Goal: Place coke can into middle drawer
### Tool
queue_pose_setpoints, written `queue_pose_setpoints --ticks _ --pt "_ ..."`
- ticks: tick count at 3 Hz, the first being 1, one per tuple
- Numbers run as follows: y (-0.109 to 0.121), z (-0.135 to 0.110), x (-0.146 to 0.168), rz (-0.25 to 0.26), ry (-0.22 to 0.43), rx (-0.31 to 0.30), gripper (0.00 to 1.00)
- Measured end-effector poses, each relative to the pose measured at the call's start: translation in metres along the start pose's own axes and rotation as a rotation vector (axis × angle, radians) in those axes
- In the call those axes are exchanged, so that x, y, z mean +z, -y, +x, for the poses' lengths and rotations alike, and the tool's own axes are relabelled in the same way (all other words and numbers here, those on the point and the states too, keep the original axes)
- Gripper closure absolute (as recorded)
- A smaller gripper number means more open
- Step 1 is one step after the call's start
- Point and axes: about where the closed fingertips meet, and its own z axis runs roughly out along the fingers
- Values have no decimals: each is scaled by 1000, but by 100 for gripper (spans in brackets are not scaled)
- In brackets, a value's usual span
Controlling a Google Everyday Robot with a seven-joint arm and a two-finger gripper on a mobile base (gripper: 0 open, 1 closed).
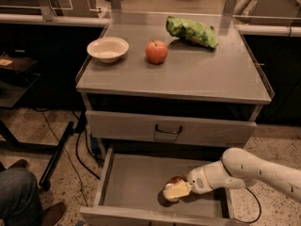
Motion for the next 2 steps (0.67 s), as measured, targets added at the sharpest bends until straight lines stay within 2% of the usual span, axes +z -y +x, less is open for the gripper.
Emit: queue_pose_setpoints --ticks 1,2 --pt "0 0 2 0 1 2 100" --pt "-3 5 15 28 16 22 100"
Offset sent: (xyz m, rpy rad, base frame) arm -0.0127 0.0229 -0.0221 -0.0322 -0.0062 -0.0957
